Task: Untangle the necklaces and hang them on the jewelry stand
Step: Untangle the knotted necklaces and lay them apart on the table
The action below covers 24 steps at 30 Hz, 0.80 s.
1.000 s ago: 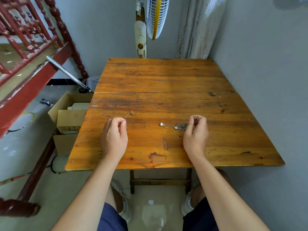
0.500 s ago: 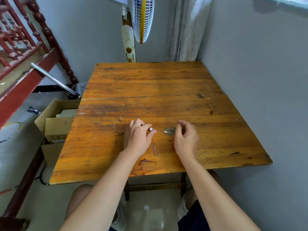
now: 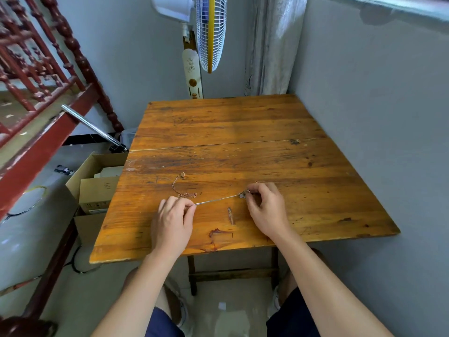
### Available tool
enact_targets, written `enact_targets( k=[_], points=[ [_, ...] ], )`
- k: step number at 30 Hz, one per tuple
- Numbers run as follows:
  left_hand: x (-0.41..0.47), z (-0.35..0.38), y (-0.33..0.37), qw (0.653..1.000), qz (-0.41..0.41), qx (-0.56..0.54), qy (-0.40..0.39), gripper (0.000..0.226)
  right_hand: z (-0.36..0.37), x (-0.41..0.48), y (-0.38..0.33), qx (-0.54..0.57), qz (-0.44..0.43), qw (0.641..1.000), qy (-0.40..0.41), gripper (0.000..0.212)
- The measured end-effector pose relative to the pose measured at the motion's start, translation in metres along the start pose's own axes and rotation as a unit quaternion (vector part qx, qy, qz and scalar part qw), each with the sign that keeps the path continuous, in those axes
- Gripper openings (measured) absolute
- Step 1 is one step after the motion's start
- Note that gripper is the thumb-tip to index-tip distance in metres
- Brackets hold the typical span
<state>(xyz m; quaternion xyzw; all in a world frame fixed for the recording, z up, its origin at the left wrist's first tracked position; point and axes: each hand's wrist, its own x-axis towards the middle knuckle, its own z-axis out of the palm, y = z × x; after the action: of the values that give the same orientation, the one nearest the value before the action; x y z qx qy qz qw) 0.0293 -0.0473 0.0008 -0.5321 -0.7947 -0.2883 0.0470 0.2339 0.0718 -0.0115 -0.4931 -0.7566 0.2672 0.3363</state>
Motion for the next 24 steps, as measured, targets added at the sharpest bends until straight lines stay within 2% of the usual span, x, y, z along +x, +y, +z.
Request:
enact_targets(
  k=[3, 8, 13, 17, 20, 24],
  points=[
    [-0.008, -0.004, -0.003, 0.999, -0.027, 0.004, 0.019, 0.009, -0.003, -0.011, 0.001, -0.036, -0.06, 0.998, 0.005, 0.023],
    [-0.012, -0.003, 0.001, 0.997, -0.068, 0.009, 0.033, 0.008, -0.005, -0.022, 0.001, -0.145, -0.078, 0.986, -0.016, 0.036],
    [-0.011, 0.003, 0.003, 0.998, -0.017, 0.051, 0.013, 0.023, -0.004, -0.021, -0.002, -0.144, -0.057, 0.988, -0.017, 0.04],
    [0.002, 0.015, 0.021, 1.0, 0.027, 0.014, -0.007, 0.031, -0.002, -0.022, -0.001, -0.166, -0.08, 0.983, -0.006, 0.039],
    [0.008, 0.026, 0.039, 0.998, 0.05, -0.004, -0.035, 0.031, -0.003, -0.024, 0.002, -0.206, -0.108, 0.972, -0.024, 0.041],
    [0.009, 0.033, 0.043, 0.998, 0.028, -0.033, -0.035, 0.02, -0.003, -0.023, 0.004, -0.249, -0.141, 0.957, -0.05, 0.039]
  ],
)
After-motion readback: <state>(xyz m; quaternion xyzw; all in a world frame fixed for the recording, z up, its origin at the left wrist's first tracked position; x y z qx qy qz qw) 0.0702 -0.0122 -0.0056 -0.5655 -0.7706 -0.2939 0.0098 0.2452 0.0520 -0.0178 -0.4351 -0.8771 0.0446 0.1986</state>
